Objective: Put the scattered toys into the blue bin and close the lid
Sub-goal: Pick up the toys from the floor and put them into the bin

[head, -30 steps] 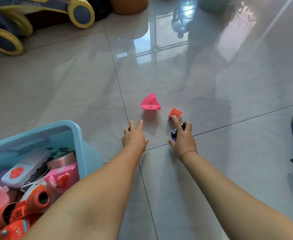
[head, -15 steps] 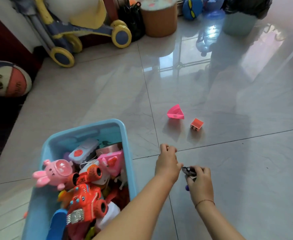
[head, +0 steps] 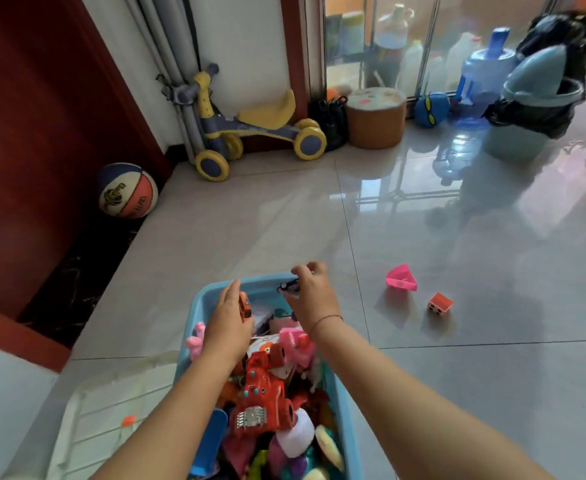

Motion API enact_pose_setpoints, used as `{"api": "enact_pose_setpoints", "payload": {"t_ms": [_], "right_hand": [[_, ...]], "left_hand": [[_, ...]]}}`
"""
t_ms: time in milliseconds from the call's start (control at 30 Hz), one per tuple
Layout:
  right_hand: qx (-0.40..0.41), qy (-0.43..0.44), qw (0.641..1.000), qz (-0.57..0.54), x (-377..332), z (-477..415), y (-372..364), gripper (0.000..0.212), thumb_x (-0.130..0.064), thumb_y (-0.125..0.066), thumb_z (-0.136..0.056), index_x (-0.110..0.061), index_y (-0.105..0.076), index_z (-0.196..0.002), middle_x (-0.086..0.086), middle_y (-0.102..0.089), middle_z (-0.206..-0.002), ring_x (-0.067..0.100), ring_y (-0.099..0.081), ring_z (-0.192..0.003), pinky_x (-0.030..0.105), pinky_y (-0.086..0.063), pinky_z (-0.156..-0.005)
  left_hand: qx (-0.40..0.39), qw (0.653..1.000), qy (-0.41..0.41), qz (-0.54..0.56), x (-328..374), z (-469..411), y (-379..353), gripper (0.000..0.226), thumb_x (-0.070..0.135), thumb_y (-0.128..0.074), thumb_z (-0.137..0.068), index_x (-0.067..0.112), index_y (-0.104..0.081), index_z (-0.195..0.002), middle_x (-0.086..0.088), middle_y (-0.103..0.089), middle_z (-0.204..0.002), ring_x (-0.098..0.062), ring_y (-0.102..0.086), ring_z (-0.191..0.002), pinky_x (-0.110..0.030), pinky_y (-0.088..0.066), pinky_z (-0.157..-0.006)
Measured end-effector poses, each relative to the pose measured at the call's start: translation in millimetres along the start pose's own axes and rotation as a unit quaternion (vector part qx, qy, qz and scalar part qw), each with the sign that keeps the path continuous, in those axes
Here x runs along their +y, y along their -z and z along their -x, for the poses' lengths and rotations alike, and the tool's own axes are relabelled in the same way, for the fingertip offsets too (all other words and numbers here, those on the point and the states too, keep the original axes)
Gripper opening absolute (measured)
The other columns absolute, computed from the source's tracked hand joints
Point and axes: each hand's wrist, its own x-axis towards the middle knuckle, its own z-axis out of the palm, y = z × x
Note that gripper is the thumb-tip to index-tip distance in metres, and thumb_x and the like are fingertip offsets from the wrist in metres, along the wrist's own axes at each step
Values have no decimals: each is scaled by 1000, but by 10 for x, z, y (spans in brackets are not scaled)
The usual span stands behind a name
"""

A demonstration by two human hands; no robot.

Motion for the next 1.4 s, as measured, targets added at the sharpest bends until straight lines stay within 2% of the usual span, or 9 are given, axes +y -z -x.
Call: {"api": "enact_pose_setpoints", "payload": {"t_ms": [100, 267, 500, 733, 867, 967, 1067, 1233, 1400], "right_hand": [[-19, 6, 999, 33, 74, -121, -82, 46, -12, -69, -80, -11, -51, -122, 10, -34, -136, 31, -59, -97, 39, -50, -92], [31, 4, 999, -30, 205, -232, -127, 44, -19, -67, -83, -11, -51, -124, 10, -30, -141, 27, -59, -103, 37, -50, -91], [168, -92, 982, -2, 1150, -247, 258, 32, -19, -63, -85, -8, -58, -115, 13, -43, -129, 29, -47, -117, 32, -35, -100], [67, -211, 955, 198, 2624, -250, 872, 58, -29, -63, -83, -24, -41, -136, 10, -30, -147, 35, -35, -129, 44, -33, -101], [18, -213, 952, 219, 3177, -340, 943, 67, -32, -64, -83, -28, -32, -142, 6, -27, -150, 32, -30, -133, 43, -31, -103], [46, -206, 957, 201, 3454, -391, 912, 62, -31, -63, -83, -26, -37, -139, 5, -38, -143, 31, -35, -129, 41, -32, -101], [102, -191, 960, 179, 3583, -399, 839, 49, -29, -62, -83, -20, -49, -130, 6, -51, -130, 31, -43, -120, 39, -35, -96], [186, -178, 952, 165, 3590, -162, 616, 22, -22, -64, -83, -6, -64, -98, 12, -61, -110, 36, -52, -100, 40, -40, -82], [178, -203, 948, 167, 3363, 304, 448, 40, -22, -69, -79, -10, -58, -115, 11, -63, -110, 37, -54, -100, 42, -42, -80]], "left_hand": [[-28, 998, 13, -62, -49, -104, -71, 75, 29, -59, -89, 21, -15, -150, 1, -21, -157, -27, -31, -138, -42, -29, -111], [0, 1000, -2, -27, 57, -182, -308, 66, 25, -56, -89, 16, -24, -146, -3, -28, -153, -24, -27, -139, -38, -24, -115], [4, 991, -133, -27, 795, -343, -834, 55, 23, -52, -89, 16, -35, -141, -3, -38, -144, -24, -36, -131, -36, -27, -109], [-114, 953, -237, -153, 1755, -940, -2026, 55, 29, -51, -92, 19, -31, -143, -2, -30, -150, -25, -28, -137, -38, -23, -110], [-182, 929, -224, -230, 1858, -1251, -2788, 69, 35, -54, -91, 21, -18, -148, -4, -19, -156, -27, -24, -140, -39, -21, -112], [-215, 913, -234, -255, 1853, -1391, -3179, 77, 37, -55, -91, 23, -8, -150, -4, -12, -158, -28, -16, -144, -39, -15, -115], [-207, 908, -254, -262, 1758, -1447, -3370, 60, 31, -54, -91, 24, -29, -145, -3, -27, -153, -29, -24, -140, -39, -21, -111], [-109, 952, -228, -170, 1436, -1081, -3470, 25, 20, -46, -95, 21, -61, -114, -5, -56, -122, -32, -45, -113, -35, -39, -86], [-173, 950, -193, -174, 1348, -551, -3270, 28, 29, -47, -95, 26, -65, -116, -6, -58, -117, -30, -47, -114, -34, -42, -86]]}}
